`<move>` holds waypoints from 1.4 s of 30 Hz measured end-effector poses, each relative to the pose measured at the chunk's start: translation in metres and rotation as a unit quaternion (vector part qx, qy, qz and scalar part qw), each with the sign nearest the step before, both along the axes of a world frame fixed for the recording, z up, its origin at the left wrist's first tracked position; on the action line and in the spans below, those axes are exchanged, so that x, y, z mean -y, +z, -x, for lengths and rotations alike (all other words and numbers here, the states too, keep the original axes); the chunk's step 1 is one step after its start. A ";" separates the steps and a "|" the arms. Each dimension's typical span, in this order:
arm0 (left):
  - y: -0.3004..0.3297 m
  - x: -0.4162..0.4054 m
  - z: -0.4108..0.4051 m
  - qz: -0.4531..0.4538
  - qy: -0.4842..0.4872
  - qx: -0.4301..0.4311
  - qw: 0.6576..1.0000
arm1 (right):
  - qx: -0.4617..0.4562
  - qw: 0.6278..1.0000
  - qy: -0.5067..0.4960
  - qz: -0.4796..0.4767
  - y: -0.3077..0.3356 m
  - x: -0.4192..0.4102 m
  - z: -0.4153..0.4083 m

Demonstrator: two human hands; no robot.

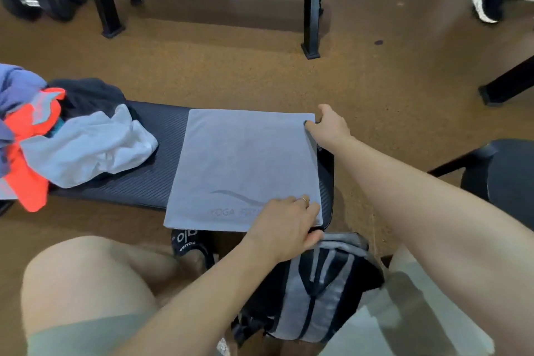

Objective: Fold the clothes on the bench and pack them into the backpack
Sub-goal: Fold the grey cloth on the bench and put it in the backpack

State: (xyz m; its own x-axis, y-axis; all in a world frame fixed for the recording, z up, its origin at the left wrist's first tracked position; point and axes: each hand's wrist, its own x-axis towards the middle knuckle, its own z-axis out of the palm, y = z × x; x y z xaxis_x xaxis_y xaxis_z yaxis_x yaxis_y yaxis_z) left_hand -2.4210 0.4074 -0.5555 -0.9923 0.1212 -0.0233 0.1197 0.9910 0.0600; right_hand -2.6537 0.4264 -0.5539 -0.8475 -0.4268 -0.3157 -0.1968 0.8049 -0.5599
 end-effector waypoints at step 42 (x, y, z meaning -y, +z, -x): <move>0.049 0.179 -0.074 -0.408 0.364 0.238 0.803 | 0.048 0.990 0.107 0.072 0.053 0.134 -0.020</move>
